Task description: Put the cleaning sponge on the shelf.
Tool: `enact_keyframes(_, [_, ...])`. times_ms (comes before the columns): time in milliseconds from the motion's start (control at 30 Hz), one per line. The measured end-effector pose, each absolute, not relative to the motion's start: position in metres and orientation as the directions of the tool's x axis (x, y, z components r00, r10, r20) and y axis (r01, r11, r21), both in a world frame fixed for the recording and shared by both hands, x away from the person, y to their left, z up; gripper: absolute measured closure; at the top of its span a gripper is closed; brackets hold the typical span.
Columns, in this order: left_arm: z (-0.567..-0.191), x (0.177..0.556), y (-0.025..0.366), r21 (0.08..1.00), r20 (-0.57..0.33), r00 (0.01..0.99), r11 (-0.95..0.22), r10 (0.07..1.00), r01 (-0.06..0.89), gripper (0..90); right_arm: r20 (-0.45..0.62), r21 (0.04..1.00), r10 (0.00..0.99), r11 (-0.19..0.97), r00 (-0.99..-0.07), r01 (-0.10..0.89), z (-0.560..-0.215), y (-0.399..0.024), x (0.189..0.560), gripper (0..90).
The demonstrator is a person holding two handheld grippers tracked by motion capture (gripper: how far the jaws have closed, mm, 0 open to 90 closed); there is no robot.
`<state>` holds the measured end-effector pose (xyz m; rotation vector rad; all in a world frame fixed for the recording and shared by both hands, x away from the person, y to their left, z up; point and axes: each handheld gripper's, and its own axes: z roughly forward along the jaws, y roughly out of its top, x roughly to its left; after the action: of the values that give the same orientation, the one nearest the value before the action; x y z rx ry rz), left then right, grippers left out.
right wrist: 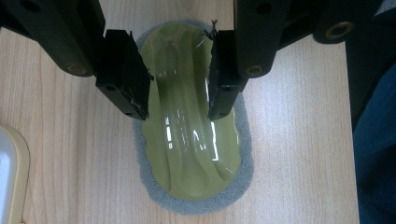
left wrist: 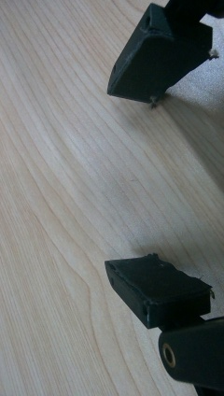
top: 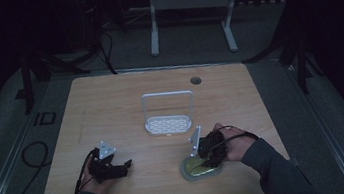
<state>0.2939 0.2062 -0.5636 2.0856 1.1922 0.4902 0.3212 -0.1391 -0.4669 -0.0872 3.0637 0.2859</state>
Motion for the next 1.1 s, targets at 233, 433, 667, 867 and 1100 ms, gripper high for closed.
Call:
enact_keyframes(233, [-0.564, 0.294, 0.206, 0.714, -0.008, 0.51, -0.352, 0.86, 0.605, 14.6, -0.05, 0.158, -0.057, 0.985, -0.997, -0.064, -0.471, -0.135, 0.324, 59.6])
enact_keyframes(433, [-0.564, 0.294, 0.206, 0.714, -0.008, 0.51, -0.352, 0.86, 0.605, 14.6, -0.041, 0.142, -0.067, 0.987, -0.997, -0.072, -0.475, -0.132, 0.325, 61.2])
enact_keyframes(667, [-0.564, 0.294, 0.206, 0.714, -0.008, 0.51, -0.352, 0.86, 0.605, 14.6, -0.038, 0.137, -0.068, 0.988, -0.997, -0.072, -0.478, -0.129, 0.325, 66.2])
enact_keyframes(867, [-0.564, 0.294, 0.206, 0.714, -0.008, 0.51, -0.353, 0.86, 0.605, 14.6, -0.038, 0.119, -0.075, 0.99, -0.996, -0.079, -0.478, -0.128, 0.325, 69.4])
enact_keyframes(1100, [-0.564, 0.294, 0.206, 0.714, -0.008, 0.51, -0.352, 0.86, 0.605, 14.6, -0.051, 0.108, -0.08, 0.991, -0.995, -0.085, -0.477, -0.128, 0.323, 70.8])
